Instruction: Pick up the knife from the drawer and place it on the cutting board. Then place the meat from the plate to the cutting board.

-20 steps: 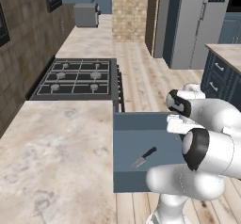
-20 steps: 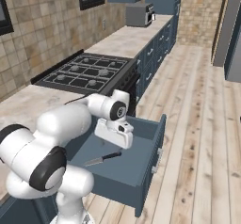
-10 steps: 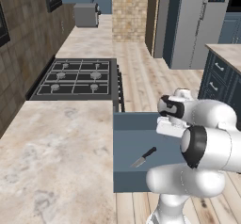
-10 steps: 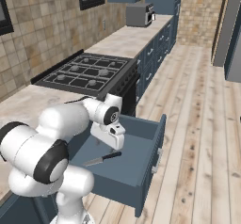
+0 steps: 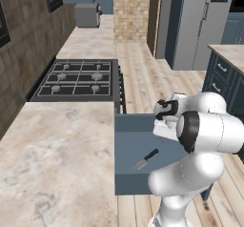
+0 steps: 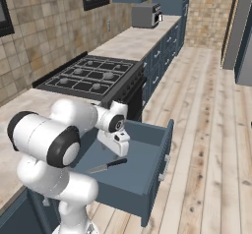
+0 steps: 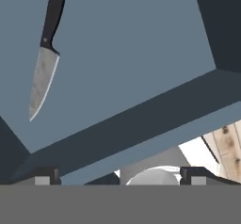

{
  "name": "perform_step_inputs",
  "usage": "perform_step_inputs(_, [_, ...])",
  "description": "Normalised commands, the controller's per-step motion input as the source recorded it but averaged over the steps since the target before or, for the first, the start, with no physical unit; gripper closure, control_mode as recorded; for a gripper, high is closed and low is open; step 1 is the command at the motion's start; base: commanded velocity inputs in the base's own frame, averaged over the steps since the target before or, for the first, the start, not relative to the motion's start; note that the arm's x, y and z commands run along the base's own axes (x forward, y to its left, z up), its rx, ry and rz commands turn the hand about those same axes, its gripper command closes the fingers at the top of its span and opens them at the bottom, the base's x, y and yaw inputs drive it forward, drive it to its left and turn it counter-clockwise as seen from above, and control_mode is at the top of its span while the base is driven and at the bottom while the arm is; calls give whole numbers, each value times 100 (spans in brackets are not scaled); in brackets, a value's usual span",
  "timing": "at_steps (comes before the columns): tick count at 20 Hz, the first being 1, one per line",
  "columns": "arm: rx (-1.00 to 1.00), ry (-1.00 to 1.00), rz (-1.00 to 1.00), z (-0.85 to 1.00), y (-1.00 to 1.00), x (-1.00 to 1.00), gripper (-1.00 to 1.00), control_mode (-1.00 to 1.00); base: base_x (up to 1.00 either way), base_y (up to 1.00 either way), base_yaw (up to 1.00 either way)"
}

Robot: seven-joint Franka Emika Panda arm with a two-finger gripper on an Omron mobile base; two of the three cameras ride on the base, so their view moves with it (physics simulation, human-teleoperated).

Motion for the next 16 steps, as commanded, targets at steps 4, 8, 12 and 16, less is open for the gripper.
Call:
perform_step_inputs(4, [0,0,0,-32,0,32,-100,-100,0,0,0])
perform_step_inputs(8, [0,0,0,-41,0,30,-100,-100,0,0,0])
perform_step_inputs(12, [-3,0,-1,-37,0,34,-100,-100,0,0,0])
perform_step_inputs(16, [-3,-4,-2,-29,0,32,-100,-100,0,0,0])
